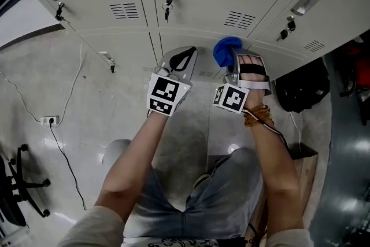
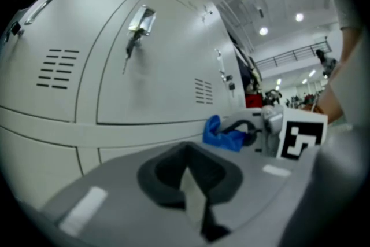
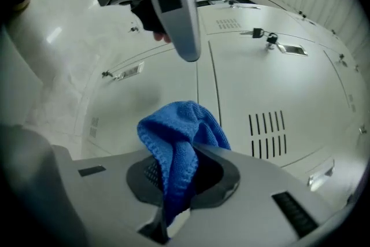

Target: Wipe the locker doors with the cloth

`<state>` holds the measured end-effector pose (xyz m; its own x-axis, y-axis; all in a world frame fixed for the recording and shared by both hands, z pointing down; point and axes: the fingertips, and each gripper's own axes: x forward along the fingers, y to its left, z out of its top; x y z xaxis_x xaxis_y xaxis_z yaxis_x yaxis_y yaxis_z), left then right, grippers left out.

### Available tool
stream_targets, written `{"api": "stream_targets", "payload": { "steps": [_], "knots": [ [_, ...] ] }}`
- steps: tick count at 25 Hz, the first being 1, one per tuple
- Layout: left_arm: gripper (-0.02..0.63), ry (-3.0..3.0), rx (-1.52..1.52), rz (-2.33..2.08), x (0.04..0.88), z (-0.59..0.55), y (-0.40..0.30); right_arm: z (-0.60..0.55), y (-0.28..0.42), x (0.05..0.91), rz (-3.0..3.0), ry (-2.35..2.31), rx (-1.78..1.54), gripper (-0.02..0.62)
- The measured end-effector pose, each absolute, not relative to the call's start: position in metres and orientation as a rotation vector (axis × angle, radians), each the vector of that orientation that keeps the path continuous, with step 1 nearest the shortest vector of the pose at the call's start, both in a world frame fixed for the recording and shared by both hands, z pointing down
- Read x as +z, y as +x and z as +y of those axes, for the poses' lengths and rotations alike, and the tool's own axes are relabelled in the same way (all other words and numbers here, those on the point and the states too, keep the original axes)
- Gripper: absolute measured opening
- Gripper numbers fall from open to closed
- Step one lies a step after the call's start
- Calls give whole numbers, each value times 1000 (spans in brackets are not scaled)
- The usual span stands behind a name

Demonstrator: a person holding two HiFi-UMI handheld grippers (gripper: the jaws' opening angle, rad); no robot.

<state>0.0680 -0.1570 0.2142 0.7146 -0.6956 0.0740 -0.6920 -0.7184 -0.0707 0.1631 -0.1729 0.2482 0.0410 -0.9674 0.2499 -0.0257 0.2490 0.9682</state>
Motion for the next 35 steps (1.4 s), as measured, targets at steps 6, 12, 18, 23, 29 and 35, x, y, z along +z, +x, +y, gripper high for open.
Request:
{"api": "stream_targets", "payload": {
  "steps": [6, 12, 18, 23, 29, 35],
  "knots": [
    [2, -2854, -133, 1337, 218, -145, 18, -141, 121, 227, -1874, 1530, -484, 46],
    [2, -2844, -53, 1412, 193, -122, -17, -98, 63, 213, -2508, 1634, 133, 46],
    [2, -2832, -108, 1373, 199, -107, -16, -86, 47, 190, -2728, 1595, 282, 46],
    [2, -2794, -115, 1403, 198, -115, -28, -91, 48, 191, -2749, 1605, 340, 46],
    [2, -2809, -133, 1389, 208, -122, -23, -97, 49, 190, -2753, 1604, 295, 46],
    [2, -2837, -120, 1377, 213, -130, -17, -102, 51, 198, -2740, 1593, 265, 46]
  ]
}}
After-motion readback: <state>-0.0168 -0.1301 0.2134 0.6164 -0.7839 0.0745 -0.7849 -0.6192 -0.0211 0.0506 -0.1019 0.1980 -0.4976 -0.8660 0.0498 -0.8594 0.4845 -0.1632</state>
